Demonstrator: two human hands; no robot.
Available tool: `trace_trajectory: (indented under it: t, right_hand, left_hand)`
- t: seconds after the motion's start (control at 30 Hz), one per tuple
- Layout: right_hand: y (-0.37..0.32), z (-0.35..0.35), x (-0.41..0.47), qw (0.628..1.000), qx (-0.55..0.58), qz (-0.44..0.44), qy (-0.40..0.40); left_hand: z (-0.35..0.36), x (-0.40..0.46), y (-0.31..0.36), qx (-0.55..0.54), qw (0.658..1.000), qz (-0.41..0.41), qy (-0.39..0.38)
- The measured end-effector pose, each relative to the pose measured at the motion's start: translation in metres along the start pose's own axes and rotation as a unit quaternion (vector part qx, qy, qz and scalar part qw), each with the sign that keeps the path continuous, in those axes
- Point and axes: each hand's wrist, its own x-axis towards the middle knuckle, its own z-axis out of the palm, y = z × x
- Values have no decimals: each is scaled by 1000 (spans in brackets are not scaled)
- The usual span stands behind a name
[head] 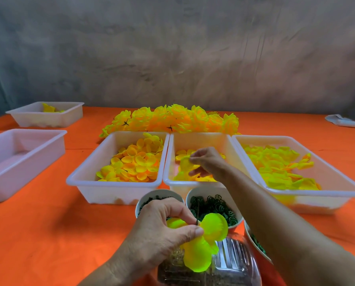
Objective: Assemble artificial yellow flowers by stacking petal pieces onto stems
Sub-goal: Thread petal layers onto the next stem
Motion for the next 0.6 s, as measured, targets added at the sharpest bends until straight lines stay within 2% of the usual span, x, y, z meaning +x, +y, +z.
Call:
trace_trajectory:
  t: [0.23,0.6]
  right_hand:
    - [1,-23,-22,979,170,-3,110]
    - [8,-24,-29,966,141,-5,215]
  left_hand:
    - [1,-1,-3,7,1000,-9,0]
    - [1,-3,-4,3,1000,-22,0]
